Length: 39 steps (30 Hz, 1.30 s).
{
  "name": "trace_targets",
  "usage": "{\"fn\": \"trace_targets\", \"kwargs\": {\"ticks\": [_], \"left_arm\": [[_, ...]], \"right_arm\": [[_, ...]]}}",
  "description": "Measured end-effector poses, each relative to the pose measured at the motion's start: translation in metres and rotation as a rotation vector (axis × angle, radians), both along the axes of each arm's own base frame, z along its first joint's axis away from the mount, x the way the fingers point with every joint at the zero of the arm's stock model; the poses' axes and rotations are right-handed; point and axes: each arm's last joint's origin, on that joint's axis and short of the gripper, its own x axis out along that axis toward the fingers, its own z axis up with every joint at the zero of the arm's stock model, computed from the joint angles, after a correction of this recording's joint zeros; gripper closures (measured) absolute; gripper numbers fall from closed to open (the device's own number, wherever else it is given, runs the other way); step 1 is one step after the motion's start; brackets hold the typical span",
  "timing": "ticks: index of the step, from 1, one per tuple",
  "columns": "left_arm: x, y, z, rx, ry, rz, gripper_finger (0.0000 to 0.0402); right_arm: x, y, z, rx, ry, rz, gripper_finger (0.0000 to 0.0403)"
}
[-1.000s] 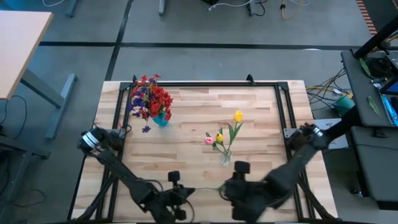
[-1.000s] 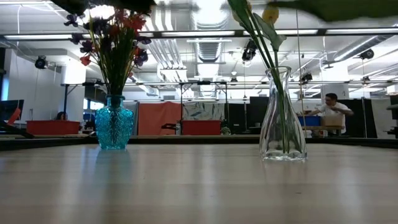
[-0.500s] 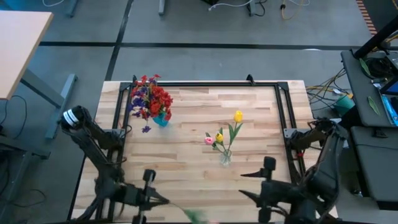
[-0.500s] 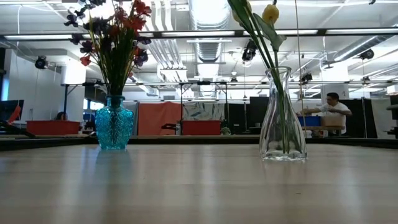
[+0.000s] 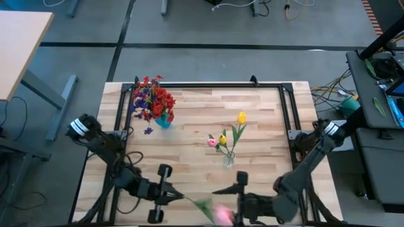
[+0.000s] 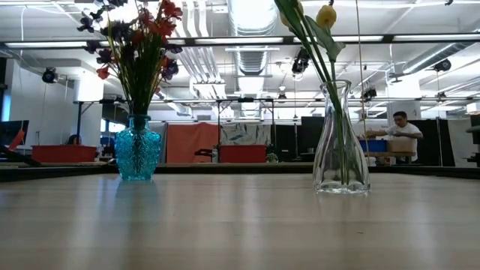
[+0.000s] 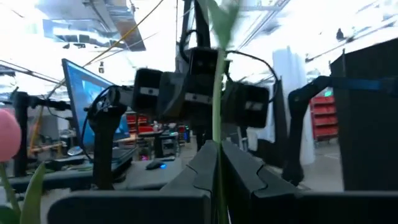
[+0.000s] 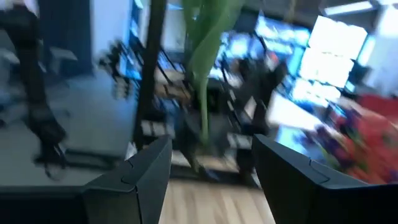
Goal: Sort flowers into vase by color
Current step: Put the pink tulip into the transparent vase
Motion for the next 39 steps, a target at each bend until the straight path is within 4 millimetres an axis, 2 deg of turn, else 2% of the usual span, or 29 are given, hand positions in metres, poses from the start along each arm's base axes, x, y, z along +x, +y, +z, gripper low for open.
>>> {"fn": "trace_targets", "kwargs": {"ticks": [6, 10, 17, 21, 27, 28, 33, 39], "left_arm": [[0.015, -0.013, 0.004, 0.064, -0.025, 0.044, 0.0401], [0.017, -0.013, 0.003, 0.069, -0.013, 0.079, 0.0401], [0.020, -0.009, 0.001, 0.061, -0.005, 0.092, 0.0401], [0.022, -0.006, 0.001, 0.058, -0.004, 0.100, 0.0401], [0.023, -0.004, 0.000, 0.033, 0.012, 0.126, 0.0396], [0.023, -0.004, 0.000, 0.032, 0.017, 0.136, 0.0390], [0.025, -0.003, -0.004, 0.034, 0.073, 0.206, 0.0335], [0.029, -0.003, -0.019, 0.033, 0.217, 0.275, 0.0236]], "right_arm": [[0.019, -0.016, -0.002, 0.014, -0.093, 0.121, 0.0188], [0.027, -0.021, -0.001, 0.025, -0.121, 0.224, 0.0188], [0.034, -0.031, 0.002, -0.003, -0.138, 0.213, 0.0196], [0.034, -0.030, 0.004, 0.001, -0.160, 0.245, 0.0241], [0.035, -0.031, 0.004, -0.011, -0.154, 0.239, 0.0366], [0.035, -0.031, 0.003, -0.013, -0.151, 0.232, 0.0379], [0.027, -0.039, 0.010, 0.029, -0.069, 0.164, 0.0387], [-0.002, -0.066, 0.023, 0.181, 0.147, 0.060, 0.0388]]}}
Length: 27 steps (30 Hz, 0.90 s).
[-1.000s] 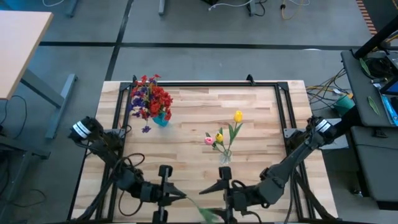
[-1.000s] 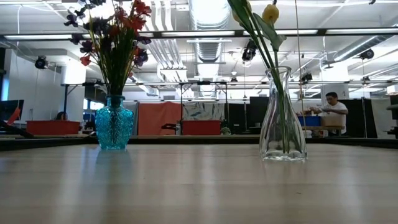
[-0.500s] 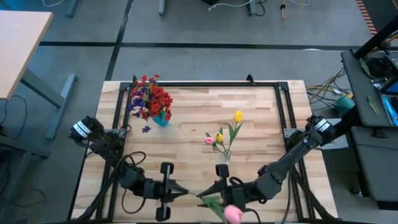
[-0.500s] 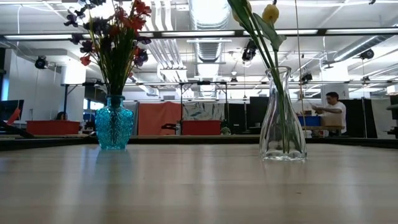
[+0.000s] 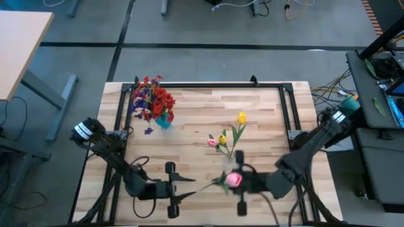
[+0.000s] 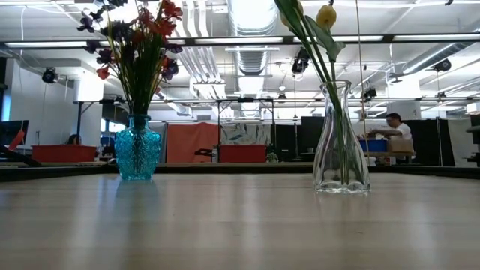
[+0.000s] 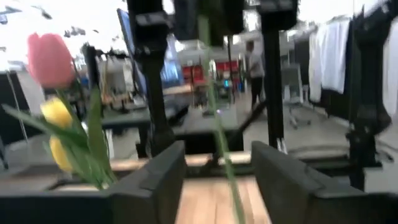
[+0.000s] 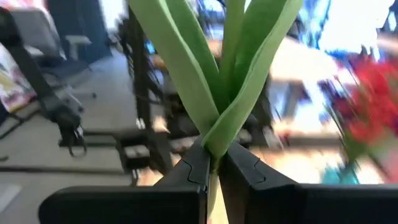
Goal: Sort flowers into vase by color
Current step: Put the pink tulip into the transparent vase
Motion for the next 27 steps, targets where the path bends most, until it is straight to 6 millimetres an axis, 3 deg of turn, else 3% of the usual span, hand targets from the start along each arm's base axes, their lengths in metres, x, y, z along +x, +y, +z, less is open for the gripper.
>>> {"fn": "trace_targets", "kwargs": {"ticks": [4, 8, 14, 16, 19, 27], "left_arm": [[0.003, -0.001, -0.012, -0.021, 0.088, -0.025, 0.0199], [0.007, 0.000, -0.021, -0.032, 0.163, -0.099, 0.0197], [0.022, 0.008, -0.021, -0.034, 0.169, -0.569, 0.0216], [0.028, 0.014, -0.021, -0.043, 0.168, -0.587, 0.0224], [0.036, 0.027, -0.020, -0.069, 0.163, -0.467, 0.0231], [0.055, 0.059, -0.020, -0.108, 0.159, -0.303, 0.0219]], "right_arm": [[-0.029, -0.025, 0.006, 0.080, 0.156, -0.109, 0.0389], [-0.057, -0.049, 0.010, 0.174, 0.272, -0.199, 0.0389], [-0.084, -0.074, 0.015, 0.176, 0.296, -0.366, 0.0389], [-0.085, -0.078, 0.016, 0.176, 0.288, -0.388, 0.0390], [-0.084, -0.079, 0.014, 0.164, 0.288, -0.399, 0.0390], [-0.064, -0.079, -0.006, 0.099, 0.325, -0.472, 0.0390]]}}
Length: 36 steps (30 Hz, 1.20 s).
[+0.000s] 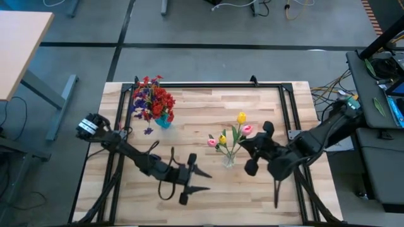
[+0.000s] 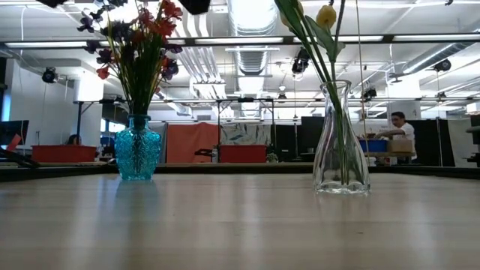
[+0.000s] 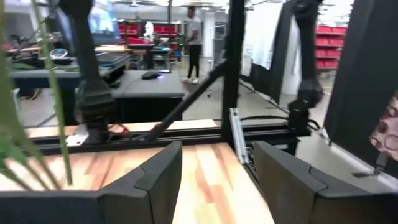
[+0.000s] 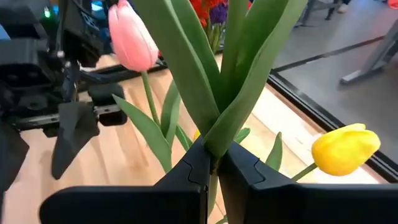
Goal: Sort flowers into vase by color
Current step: Put the pink tulip into the transparent vase
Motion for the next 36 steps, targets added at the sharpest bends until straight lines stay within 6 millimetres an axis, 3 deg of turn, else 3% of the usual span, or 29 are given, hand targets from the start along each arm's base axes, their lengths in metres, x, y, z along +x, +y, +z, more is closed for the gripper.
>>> {"fn": "trace_targets", "kwargs": {"ticks": [7, 14, 25, 28, 36], "left_arm": [[0.009, 0.018, 0.000, -0.029, 0.006, 0.055, 0.0171], [0.012, 0.025, 0.000, -0.033, 0.007, 0.123, 0.0131], [0.012, 0.025, 0.000, -0.041, 0.008, 0.139, 0.0120], [0.012, 0.027, 0.000, -0.044, 0.008, 0.184, 0.0120], [0.013, 0.031, 0.000, -0.049, 0.007, 0.216, 0.0120]], "right_arm": [[0.018, 0.003, -0.019, -0.037, 0.061, -0.026, 0.0390], [0.019, 0.003, -0.024, -0.060, 0.106, -0.025, 0.0390], [0.023, 0.005, -0.031, -0.066, 0.136, -0.019, 0.0389], [0.026, 0.006, -0.034, -0.091, 0.134, -0.037, 0.0371], [0.026, 0.005, -0.033, -0.090, 0.112, -0.062, 0.0276]]}}
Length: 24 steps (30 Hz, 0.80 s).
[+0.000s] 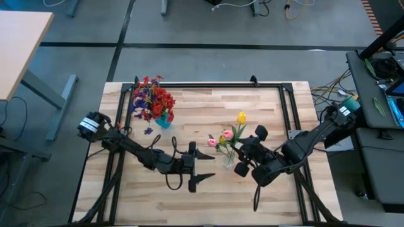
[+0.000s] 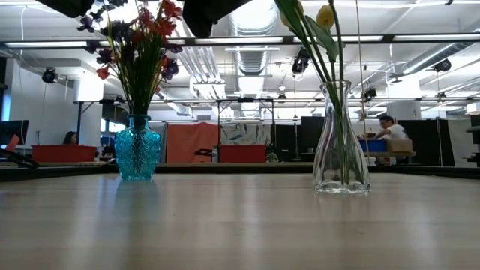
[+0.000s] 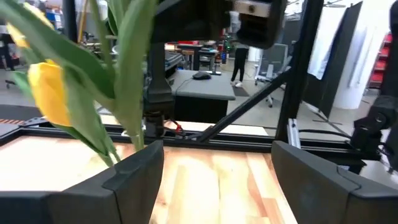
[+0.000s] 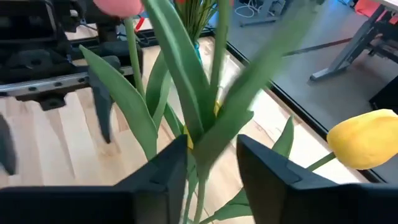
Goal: Sort flowers into vase by color
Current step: Put the pink tulip into the transparent vase
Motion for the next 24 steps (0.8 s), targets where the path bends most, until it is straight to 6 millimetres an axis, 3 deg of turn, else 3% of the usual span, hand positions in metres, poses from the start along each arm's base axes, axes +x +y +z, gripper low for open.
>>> {"fn": "trace_targets", "kwargs": {"ticks": [10, 19, 24], "left_arm": [[0.012, 0.011, -0.011, -0.020, -0.035, 0.054, 0.0120], [0.027, 0.015, -0.024, -0.001, -0.017, 0.176, 0.0120], [0.038, 0.019, -0.016, 0.042, -0.041, 0.202, 0.0124]], "right_arm": [[-0.002, -0.002, 0.003, 0.027, -0.024, -0.014, 0.0202], [-0.002, -0.001, 0.003, 0.026, -0.020, -0.013, 0.0195], [-0.002, -0.001, 0.003, 0.031, -0.017, -0.008, 0.0195]]}}
